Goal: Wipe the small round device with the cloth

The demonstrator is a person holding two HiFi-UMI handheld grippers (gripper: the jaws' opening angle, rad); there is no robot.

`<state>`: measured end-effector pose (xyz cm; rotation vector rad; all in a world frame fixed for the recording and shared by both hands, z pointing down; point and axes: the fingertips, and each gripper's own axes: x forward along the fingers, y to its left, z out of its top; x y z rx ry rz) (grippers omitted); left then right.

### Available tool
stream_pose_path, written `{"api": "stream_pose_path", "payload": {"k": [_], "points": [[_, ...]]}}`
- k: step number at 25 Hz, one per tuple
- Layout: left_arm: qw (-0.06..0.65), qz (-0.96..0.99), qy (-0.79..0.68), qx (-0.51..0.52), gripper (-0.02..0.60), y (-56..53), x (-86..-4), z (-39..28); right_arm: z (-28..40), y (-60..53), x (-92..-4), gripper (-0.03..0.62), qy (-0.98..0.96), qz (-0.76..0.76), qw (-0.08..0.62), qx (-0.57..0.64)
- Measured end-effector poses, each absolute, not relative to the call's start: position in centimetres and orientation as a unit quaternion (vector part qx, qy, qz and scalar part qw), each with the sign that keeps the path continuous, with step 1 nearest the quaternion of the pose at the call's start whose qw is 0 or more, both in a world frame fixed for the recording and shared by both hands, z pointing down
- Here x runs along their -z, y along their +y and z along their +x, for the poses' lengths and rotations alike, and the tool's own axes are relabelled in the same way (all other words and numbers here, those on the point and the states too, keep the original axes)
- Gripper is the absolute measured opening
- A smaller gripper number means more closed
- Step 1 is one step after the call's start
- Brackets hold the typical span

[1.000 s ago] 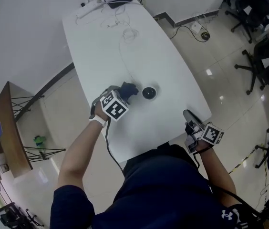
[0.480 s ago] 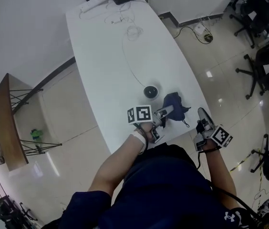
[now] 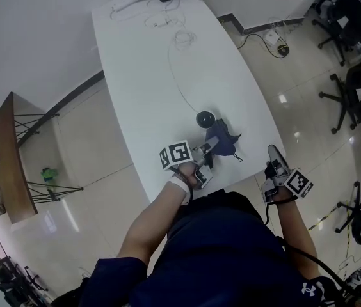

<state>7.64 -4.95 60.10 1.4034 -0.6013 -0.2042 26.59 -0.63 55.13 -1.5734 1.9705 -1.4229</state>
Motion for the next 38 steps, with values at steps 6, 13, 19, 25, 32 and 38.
{"api": "stream_pose_path", "payload": {"k": [6, 13, 19, 25, 32, 38], "points": [[0.695, 0.656, -0.295, 0.012, 0.115, -3.7, -61.5, 1.8, 22.3, -2.4, -54.9, 0.067, 0.697, -0.511, 0.111, 0.49], [0.496, 0.761, -0.35, -0.228, 0.115, -8.5, -62.4, -4.7, 22.2, -1.8, -54.3, 0.067, 0.691, -0.524, 0.116, 0.483], [0.272, 0.834, -0.29, -0.383, 0.115, -14.0, -60.3, -2.4, 24.6, 0.2, -54.1, 0.067, 0.67, -0.553, 0.132, 0.479], [0.343, 0.864, -0.304, -0.21, 0.115, -11.7, -53.2, -3.2, 23.0, -0.3, -52.9, 0.071, 0.714, -0.527, 0.087, 0.452], [0.3, 0.935, -0.183, -0.037, 0.121, -4.5, -43.2, 0.2, 7.6, -3.1, -44.3, 0.315, 0.857, -0.271, 0.068, 0.433], [0.284, 0.952, -0.116, 0.003, 0.12, -1.0, -40.8, 1.5, 2.0, -2.7, -41.7, 0.408, 0.873, -0.143, 0.065, 0.462]]}}
